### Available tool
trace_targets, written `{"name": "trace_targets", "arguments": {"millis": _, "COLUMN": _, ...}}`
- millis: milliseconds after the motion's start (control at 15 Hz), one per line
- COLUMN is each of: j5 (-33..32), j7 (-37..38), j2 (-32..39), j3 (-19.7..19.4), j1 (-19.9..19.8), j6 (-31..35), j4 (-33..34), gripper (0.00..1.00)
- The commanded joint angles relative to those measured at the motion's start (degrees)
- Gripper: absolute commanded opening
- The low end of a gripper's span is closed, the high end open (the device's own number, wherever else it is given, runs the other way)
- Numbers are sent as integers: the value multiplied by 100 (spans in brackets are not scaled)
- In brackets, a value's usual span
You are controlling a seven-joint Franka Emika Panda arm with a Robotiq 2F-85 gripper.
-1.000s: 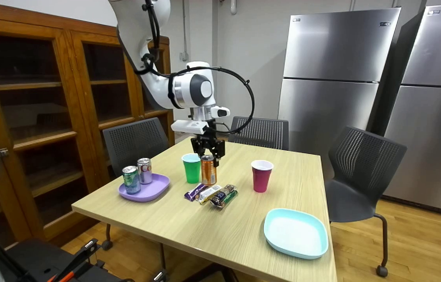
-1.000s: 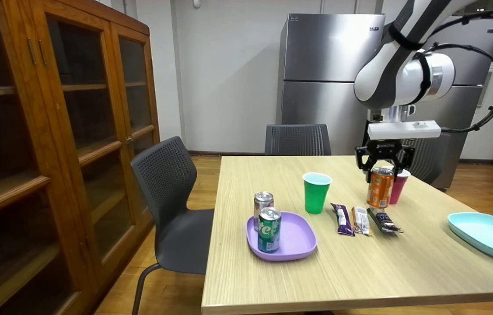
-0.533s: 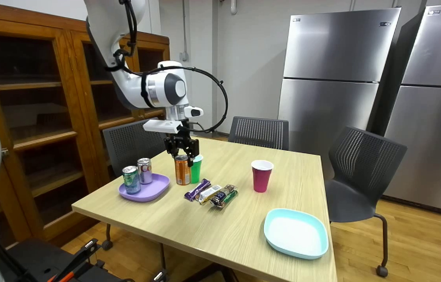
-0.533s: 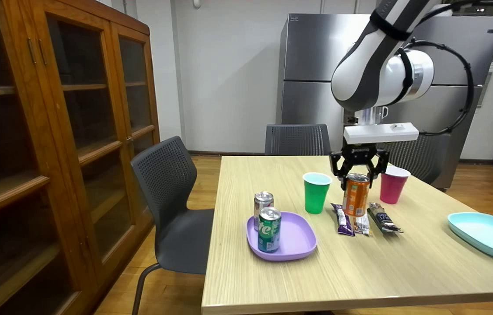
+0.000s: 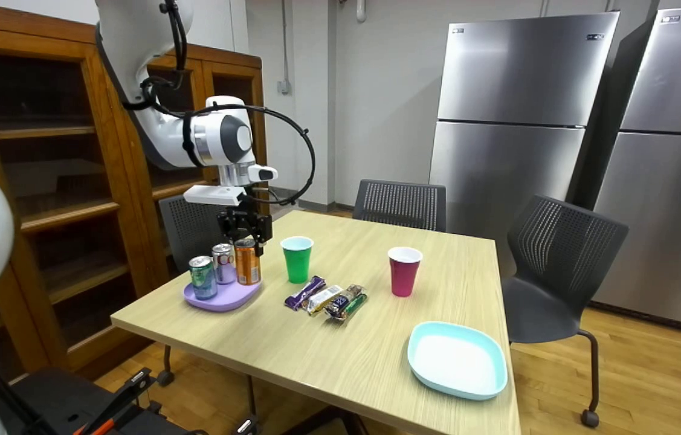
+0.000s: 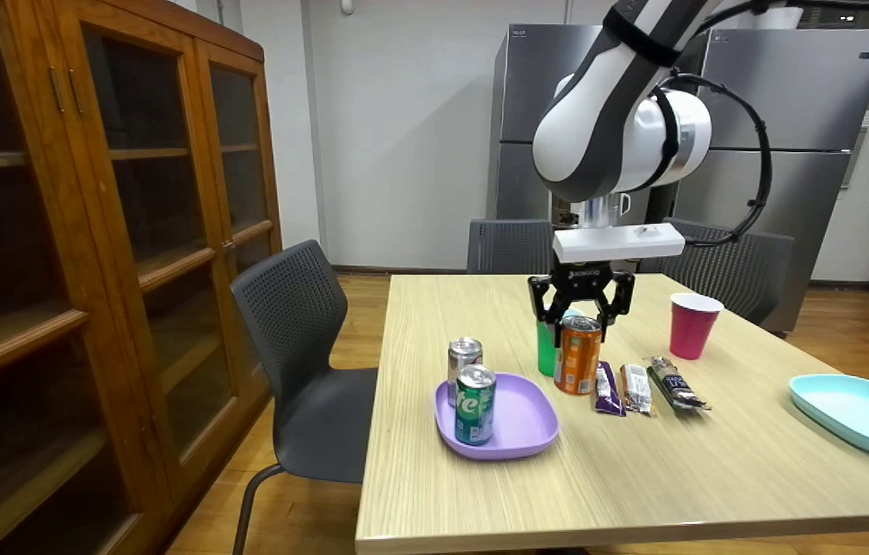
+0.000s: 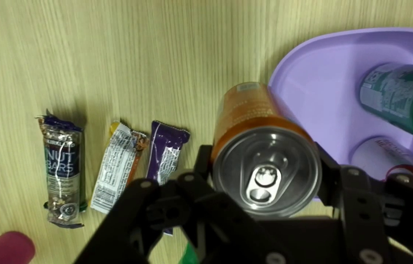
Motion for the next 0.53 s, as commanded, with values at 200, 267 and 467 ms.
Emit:
{"name": "trace_targets", "arguments": {"millis": 200, "j5": -171, "j7": 297, "j2": 231, "j3": 123, "j1": 212, "j6": -51, "j4": 285, "gripper": 40}}
{"name": "trace_targets", "arguments": {"millis": 267, "j5": -158, "j7": 289, "j2": 301, "j3": 131, "j1": 236, "j6": -62, "j4": 359, "gripper": 40}}
{"name": "trace_targets", "arguments": {"millis": 467, "j5": -123, "j7": 260, "j2": 507, "j3": 144, "j1": 293, "j6": -99, "j4": 590, "gripper": 40}}
